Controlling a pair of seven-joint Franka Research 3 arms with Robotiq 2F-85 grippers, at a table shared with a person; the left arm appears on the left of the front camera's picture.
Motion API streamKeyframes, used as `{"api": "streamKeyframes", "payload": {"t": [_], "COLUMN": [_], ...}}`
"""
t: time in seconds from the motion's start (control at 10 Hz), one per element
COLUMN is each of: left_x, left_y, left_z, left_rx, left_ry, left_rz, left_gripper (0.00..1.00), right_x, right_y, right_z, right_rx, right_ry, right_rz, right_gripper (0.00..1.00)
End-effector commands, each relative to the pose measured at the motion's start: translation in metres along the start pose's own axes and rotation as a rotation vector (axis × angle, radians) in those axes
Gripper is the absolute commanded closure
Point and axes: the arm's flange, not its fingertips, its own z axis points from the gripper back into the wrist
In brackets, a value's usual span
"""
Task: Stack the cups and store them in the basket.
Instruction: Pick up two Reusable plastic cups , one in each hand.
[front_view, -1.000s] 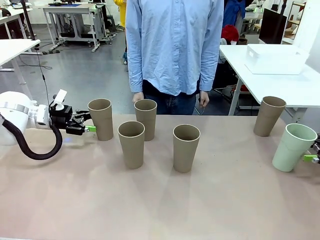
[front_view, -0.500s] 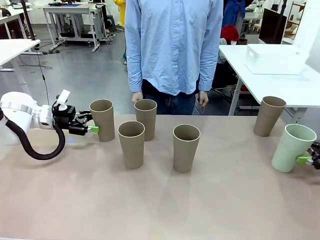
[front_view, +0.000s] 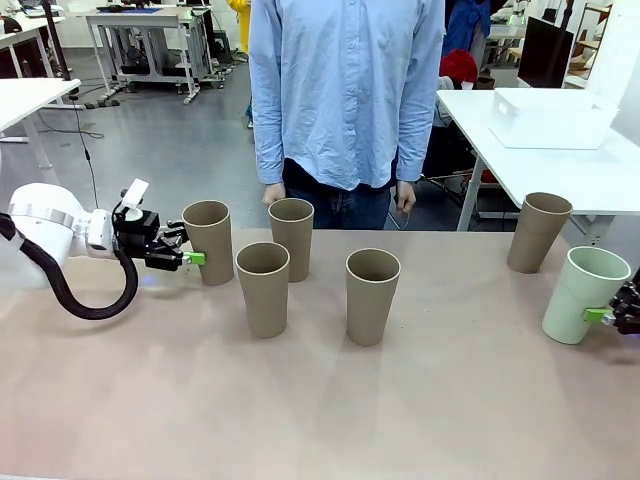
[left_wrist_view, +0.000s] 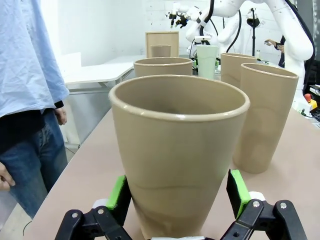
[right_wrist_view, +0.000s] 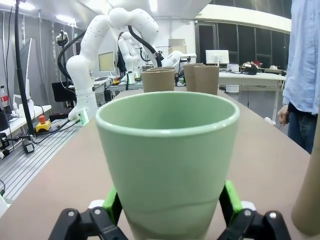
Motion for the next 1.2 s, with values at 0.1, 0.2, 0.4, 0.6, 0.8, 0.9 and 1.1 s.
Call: {"api": "streamKeyframes", "payload": {"t": [0.1,0.2,0.4,0.6,0.8,0.9,1.1], "left_x": [-0.003,-0.003,-0.003,-0.003,-0.004,-0.004,-0.005], "left_y": [0.007,0.008,0.008,0.008,0.007,0.007,0.006], "left_z": [-0.013,-0.016,-0.021,-0.023,-0.026,-0.028,-0.033], "left_rx": [0.009,0.012,0.014,0.013,0.022,0.022,0.014], "left_ry": [-0.015,-0.021,-0.035,-0.047,-0.063,-0.069,-0.076], "left_rz": [0.017,0.018,0.026,0.039,0.050,0.056,0.064], "left_gripper": [0.00,0.00,0.00,0.00,0.00,0.00,0.00], "right_x": [-0.001,-0.001,-0.001,-0.002,-0.003,-0.002,-0.003], "right_y": [-0.004,-0.005,-0.007,-0.008,-0.009,-0.007,-0.003], "right_z": [-0.011,-0.012,-0.016,-0.022,-0.026,-0.026,-0.026], "right_rx": [-0.040,-0.047,-0.048,-0.040,-0.024,-0.021,-0.017], "right_ry": [-0.020,-0.027,-0.032,-0.032,-0.035,-0.037,-0.037], "right_rz": [0.003,0.000,-0.008,-0.014,-0.021,-0.021,-0.026], "right_gripper": [0.00,0.00,0.00,0.00,0.00,0.00,0.00]}}
